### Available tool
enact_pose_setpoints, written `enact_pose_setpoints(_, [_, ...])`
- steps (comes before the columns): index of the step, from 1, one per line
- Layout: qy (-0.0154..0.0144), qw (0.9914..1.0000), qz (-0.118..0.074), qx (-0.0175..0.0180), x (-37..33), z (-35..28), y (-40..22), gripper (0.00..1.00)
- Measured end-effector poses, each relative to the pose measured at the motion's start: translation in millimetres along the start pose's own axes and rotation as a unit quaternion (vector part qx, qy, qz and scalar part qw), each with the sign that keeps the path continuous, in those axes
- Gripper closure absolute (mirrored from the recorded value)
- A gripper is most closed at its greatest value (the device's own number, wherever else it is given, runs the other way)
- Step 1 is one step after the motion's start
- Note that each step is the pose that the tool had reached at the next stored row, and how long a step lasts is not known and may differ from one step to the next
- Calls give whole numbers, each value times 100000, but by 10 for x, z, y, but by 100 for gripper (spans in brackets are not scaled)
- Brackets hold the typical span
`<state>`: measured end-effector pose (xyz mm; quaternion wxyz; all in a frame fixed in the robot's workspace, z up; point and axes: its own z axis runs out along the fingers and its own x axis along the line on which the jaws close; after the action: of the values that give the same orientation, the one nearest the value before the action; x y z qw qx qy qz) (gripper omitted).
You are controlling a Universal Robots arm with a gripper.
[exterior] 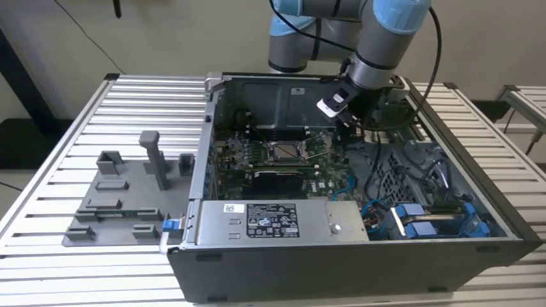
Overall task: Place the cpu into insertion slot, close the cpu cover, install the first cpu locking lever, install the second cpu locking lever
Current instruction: 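Close the cpu cover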
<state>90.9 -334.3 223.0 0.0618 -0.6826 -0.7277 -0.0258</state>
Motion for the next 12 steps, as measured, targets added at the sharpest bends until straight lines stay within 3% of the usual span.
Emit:
enact_pose_setpoints(5, [5, 100000, 22, 113, -8, 57, 2, 89])
enact_pose_setpoints(9, [54, 99997, 100, 786, -8, 61, 3, 89])
enact_pose_setpoints(12, [123, 99986, 206, 1670, -8, 61, 8, 89])
